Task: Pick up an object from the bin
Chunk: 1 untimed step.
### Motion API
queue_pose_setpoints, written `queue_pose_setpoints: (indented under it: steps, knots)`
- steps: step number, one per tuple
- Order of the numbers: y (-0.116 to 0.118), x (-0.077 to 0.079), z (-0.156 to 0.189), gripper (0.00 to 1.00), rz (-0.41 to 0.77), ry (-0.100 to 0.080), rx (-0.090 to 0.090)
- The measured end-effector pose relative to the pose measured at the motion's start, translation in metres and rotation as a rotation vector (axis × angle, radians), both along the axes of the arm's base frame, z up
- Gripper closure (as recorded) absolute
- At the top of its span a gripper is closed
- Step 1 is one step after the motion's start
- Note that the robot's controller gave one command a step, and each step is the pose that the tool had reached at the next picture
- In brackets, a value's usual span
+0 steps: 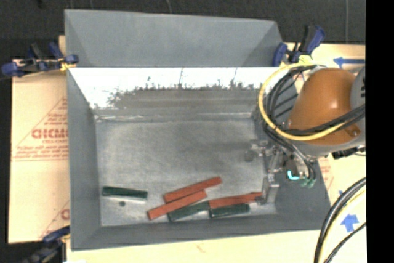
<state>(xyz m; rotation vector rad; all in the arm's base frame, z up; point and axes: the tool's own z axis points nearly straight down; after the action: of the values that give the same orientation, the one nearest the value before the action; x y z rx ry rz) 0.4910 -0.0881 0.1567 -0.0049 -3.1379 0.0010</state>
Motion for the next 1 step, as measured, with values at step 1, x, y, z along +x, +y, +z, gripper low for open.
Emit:
queue_pose_setpoints:
  steps: [1]
  knots:
    - [0.0001, 0.0018, 0.0030, 0.00, 0.003, -0.007, -0.001]
